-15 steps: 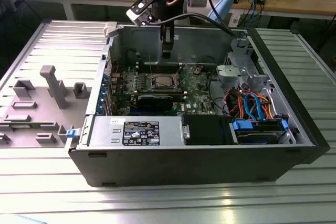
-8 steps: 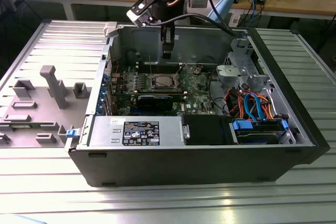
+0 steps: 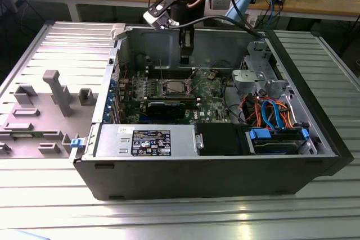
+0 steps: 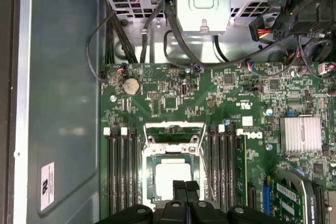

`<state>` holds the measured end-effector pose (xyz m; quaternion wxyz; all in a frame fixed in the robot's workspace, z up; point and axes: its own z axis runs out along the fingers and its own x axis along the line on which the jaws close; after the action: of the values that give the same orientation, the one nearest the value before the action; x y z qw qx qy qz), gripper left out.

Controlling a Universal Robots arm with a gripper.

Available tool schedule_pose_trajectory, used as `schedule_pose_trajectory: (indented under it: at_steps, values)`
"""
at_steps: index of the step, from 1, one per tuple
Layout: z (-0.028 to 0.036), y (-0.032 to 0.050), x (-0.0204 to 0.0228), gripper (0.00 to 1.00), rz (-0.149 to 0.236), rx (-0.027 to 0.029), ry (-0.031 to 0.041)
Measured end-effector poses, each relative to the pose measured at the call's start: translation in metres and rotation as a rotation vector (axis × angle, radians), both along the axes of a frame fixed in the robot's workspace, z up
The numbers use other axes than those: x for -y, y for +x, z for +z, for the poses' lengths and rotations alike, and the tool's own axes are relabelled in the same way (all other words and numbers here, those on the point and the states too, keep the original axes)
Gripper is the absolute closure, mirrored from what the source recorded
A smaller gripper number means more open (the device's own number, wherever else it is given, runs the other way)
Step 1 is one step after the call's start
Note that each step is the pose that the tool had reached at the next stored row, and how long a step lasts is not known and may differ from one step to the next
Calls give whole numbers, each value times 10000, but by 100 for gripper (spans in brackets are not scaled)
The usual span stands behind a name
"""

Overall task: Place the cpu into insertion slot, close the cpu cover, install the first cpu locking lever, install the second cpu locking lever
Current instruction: 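Close the cpu cover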

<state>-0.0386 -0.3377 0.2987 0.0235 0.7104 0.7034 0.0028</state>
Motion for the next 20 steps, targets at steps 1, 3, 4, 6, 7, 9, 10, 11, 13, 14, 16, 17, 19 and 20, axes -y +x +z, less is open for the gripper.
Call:
schedule_pose_trajectory:
  at_steps: [1, 3, 4, 6, 7, 9, 10, 11, 13, 14, 16, 17, 19, 20]
  values:
    - [-14, 128, 51, 89, 1, -54, 4]
    - [-23, 226, 52, 89, 1, -94, 6]
    - [-30, 289, 52, 89, 0, -126, 3]
    - [-49, 402, 52, 89, -1, -178, 4]
    - [-57, 434, 52, 89, 1, -194, 4]
    - [-99, 525, 52, 89, 0, -243, 4]
    - [-112, 551, 52, 89, 2, -253, 5]
    - [-149, 621, 52, 89, 0, -286, 5]
    - [-189, 674, 49, 89, 1, -307, 4]
    - [-203, 691, 47, 89, 2, -312, 3]
    - [-230, 723, 42, 89, 3, -323, 4]
    - [-244, 739, 40, 89, 4, -328, 3]
    - [-271, 756, 34, 89, 6, -335, 4]
    - [-284, 760, 32, 89, 6, -336, 4]
